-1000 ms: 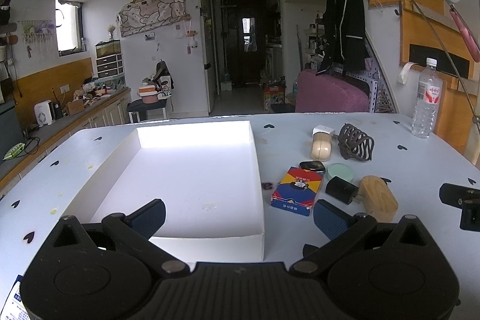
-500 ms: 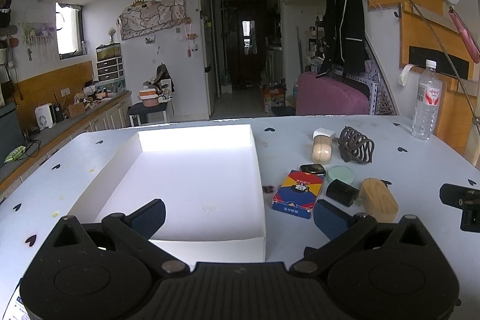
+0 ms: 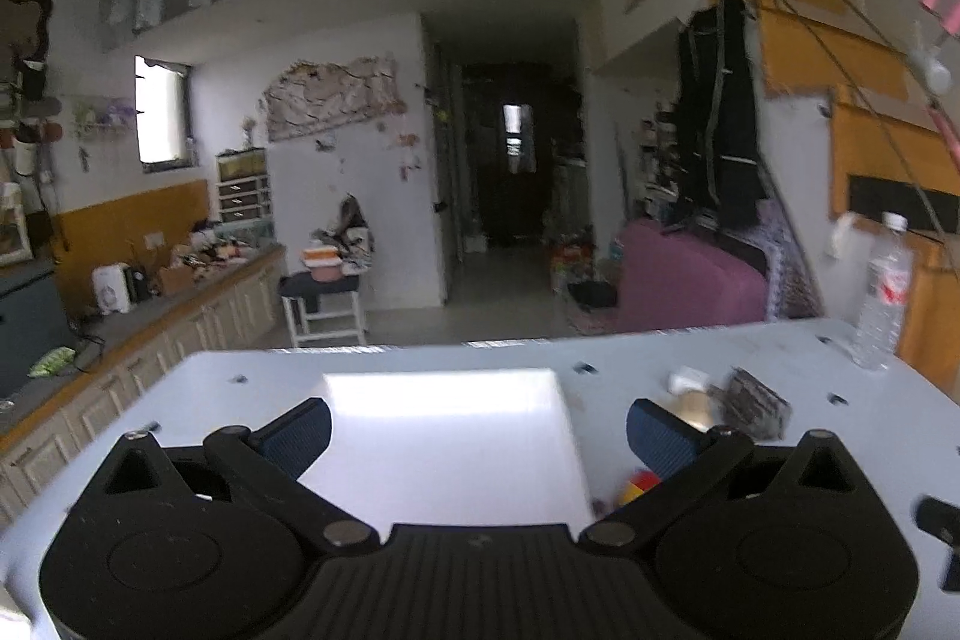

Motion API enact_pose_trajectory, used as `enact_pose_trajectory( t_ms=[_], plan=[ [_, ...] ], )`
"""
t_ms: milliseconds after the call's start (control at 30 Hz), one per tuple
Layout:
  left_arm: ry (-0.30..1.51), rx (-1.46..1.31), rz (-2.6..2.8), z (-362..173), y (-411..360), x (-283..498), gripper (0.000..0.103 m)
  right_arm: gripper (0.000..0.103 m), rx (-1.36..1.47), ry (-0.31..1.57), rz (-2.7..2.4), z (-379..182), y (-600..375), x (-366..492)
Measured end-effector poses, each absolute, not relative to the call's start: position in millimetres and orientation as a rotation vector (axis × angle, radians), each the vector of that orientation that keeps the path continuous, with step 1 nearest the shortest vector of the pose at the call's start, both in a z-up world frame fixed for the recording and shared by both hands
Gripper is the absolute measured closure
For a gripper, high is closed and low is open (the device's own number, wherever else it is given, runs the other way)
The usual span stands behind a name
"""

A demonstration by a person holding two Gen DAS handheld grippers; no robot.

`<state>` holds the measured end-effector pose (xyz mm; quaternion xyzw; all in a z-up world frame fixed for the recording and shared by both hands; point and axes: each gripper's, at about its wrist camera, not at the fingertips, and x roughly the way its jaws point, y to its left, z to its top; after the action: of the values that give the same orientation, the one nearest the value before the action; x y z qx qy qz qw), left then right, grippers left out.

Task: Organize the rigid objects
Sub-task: 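Move the left tool over the white box while the right tool approaches the wooden block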

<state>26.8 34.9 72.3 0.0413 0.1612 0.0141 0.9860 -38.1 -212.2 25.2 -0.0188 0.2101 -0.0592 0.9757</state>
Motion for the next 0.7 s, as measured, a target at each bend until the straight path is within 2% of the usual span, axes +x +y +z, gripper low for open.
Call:
enact_pose_trajectory(
  t_ms=[400, 700],
  plan=[
    [0.384, 0.030, 0.168, 85.9, 125.7, 102.8, 0.000, 0.000, -0.029, 0.419, -0.136, 29.0, -210.3, -18.8],
    [0.561, 0.033, 0.157, 49.4, 186.6, 163.5, 0.000, 0.000, -0.027, 0.457, -0.142, 20.3, -202.7, -2.4]
  ],
)
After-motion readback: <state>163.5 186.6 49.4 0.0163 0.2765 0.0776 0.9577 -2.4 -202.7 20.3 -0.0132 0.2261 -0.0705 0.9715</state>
